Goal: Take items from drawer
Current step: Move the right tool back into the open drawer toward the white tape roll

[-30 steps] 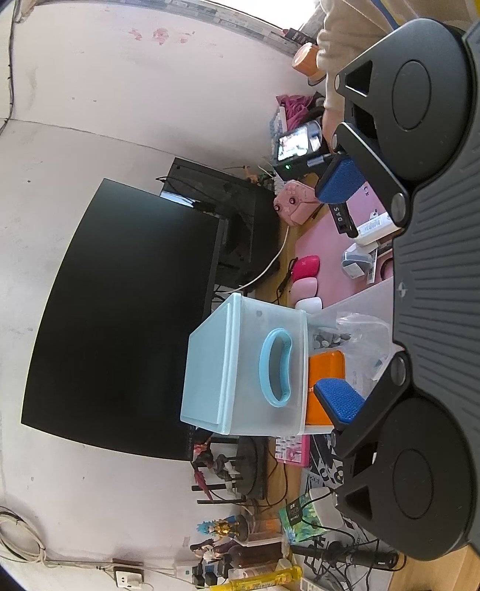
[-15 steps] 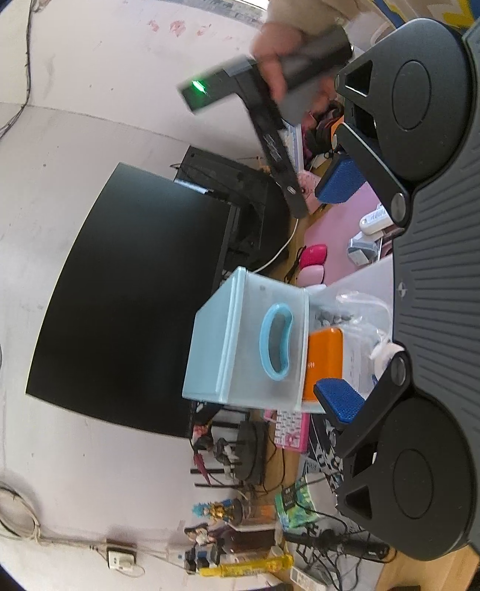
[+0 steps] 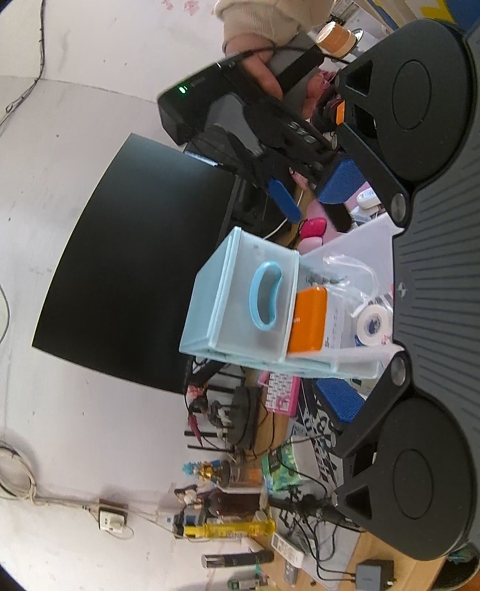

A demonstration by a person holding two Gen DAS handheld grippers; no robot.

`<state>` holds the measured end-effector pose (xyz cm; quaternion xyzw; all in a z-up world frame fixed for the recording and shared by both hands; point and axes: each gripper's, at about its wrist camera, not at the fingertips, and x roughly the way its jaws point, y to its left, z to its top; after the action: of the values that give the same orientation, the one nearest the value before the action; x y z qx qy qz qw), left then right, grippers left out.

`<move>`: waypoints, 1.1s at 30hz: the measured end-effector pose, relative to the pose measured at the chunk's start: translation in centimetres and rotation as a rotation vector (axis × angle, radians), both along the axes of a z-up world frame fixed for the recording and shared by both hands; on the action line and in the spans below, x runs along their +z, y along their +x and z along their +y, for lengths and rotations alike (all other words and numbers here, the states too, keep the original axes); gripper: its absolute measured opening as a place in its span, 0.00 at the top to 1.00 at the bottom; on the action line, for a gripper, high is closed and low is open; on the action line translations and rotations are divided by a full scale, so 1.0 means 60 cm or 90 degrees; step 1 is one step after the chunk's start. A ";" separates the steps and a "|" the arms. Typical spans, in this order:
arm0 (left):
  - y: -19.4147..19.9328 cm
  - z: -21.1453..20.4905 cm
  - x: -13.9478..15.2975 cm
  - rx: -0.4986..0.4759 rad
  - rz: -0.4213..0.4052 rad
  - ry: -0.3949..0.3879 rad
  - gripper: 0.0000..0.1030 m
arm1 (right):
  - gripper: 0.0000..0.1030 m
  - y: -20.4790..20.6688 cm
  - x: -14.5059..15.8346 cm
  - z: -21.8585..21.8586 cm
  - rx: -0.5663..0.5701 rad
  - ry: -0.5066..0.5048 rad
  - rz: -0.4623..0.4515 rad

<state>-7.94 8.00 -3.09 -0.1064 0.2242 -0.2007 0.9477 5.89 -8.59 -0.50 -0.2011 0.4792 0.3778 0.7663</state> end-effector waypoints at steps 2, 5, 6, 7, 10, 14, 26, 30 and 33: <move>-0.004 0.007 -0.002 0.011 0.004 -0.002 0.00 | 0.16 0.001 -0.014 0.015 0.038 -0.024 0.023; -0.007 0.015 -0.005 0.024 0.008 -0.005 0.00 | 0.34 -0.001 -0.034 0.035 0.099 -0.079 0.035; -0.007 0.017 -0.005 0.028 0.009 -0.006 0.00 | 0.34 -0.003 -0.040 0.038 0.113 -0.089 0.046; -0.007 0.019 -0.006 0.031 0.010 -0.007 0.00 | 0.34 -0.001 -0.046 0.042 0.131 -0.097 0.065; -0.006 0.025 -0.008 0.041 0.013 -0.011 0.00 | 0.34 0.002 -0.061 0.055 0.177 -0.123 0.109; -0.005 0.030 -0.011 0.049 0.017 -0.015 0.00 | 0.34 0.005 -0.078 0.078 0.235 -0.157 0.139; 0.008 0.041 -0.019 0.068 0.026 -0.022 0.00 | 0.41 0.026 -0.075 0.083 0.281 -0.193 0.160; 0.014 0.042 -0.019 0.073 0.026 -0.024 0.00 | 0.44 0.018 -0.095 0.095 0.318 -0.221 0.171; 0.017 0.042 -0.020 0.075 0.029 -0.026 0.00 | 0.48 0.014 -0.104 0.103 0.342 -0.240 0.175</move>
<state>-6.91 10.53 -4.27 -0.1430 0.2347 -0.1467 0.9502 6.72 -2.43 -6.74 -0.4048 0.5690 0.4944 0.5176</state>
